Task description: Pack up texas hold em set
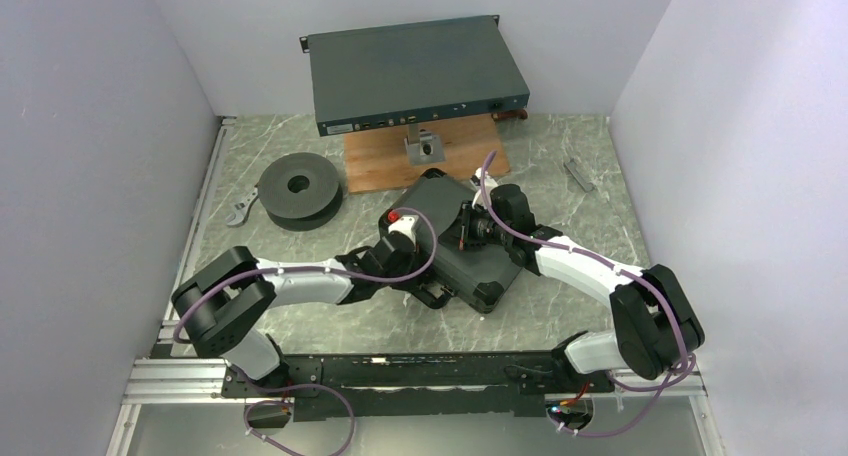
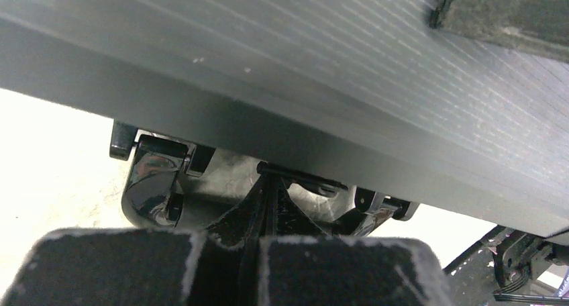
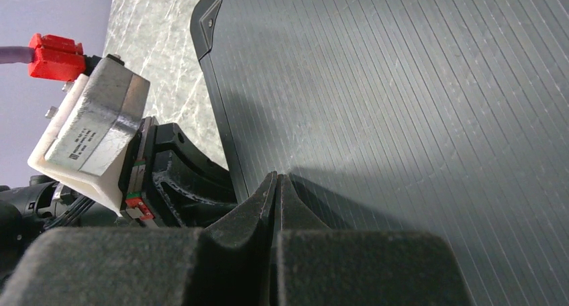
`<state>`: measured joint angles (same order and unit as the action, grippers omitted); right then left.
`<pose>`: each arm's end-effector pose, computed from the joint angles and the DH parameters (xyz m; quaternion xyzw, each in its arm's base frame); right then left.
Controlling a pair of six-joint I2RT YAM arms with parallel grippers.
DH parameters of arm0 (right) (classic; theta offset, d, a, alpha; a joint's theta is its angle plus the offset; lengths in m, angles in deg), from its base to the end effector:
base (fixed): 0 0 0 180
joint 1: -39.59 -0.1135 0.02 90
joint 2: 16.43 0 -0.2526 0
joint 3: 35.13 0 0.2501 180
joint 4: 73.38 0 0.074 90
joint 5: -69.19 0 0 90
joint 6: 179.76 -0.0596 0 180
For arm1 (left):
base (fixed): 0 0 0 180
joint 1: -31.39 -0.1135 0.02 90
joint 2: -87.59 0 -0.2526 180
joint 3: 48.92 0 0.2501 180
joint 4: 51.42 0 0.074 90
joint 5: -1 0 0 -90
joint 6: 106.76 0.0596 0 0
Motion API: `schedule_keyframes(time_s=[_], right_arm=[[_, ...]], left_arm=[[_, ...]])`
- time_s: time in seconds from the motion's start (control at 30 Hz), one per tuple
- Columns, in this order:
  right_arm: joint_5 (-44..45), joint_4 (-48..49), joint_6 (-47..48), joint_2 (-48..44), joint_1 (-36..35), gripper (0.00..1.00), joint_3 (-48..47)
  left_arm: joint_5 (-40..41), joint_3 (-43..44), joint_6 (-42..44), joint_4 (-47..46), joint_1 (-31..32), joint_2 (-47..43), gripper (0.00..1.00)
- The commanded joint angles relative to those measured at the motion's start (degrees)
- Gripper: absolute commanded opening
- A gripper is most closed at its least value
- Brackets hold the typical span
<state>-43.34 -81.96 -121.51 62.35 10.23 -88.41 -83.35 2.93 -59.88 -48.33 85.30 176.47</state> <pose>0.2533 0.1687 0.1813 -0.0735 0.8680 0.3823 0.3083 0.1913 -0.2524 0.1295 0.0645 0.9036 -0.2859 0.3125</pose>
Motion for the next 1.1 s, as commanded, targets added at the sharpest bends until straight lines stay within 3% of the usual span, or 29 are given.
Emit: schedule_keyframes(time_s=[0.0,0.4,0.47,0.53,0.6,0.9,1.0,1.07], right_arm=[[7.1,-16.5,3.5,4.2,-0.2,0.0,3.9],[7.8,-17.7,3.4,2.7,-0.2,0.0,3.6],[8.1,-18.3,3.5,2.2,-0.2,0.0,3.2],[8.7,-19.2,3.8,1.4,-0.2,0.0,2.6],[9.5,-20.3,4.1,0.4,-0.2,0.0,1.9],[10.3,-24.8,4.1,-5.7,-0.2,0.0,-1.8],[10.2,-26.2,4.5,-8.5,-0.2,0.16,-3.6],[10.2,-27.0,5.0,-9.7,-0.2,0.21,-5.0]], left_arm=[[-0.1,5.1,-0.1,3.3,0.1,6.5,0.0],[2.7,1.6,-0.2,3.9,0.1,-2.5,0.04],[3.2,0.7,-0.1,4.1,0.2,-5.0,0.1],[3.9,-0.4,0.6,3.6,0.5,-7.7,0.25],[4.9,-1.4,1.2,3.6,0.7,-10.2,0.33],[7.4,-3.2,3.5,6.5,0.7,-21.1,0.4],[9.0,-3.6,4.4,8.8,0.7,-25.7,0.4],[10.4,-3.9,4.9,10.6,0.7,-29.3,0.4]])
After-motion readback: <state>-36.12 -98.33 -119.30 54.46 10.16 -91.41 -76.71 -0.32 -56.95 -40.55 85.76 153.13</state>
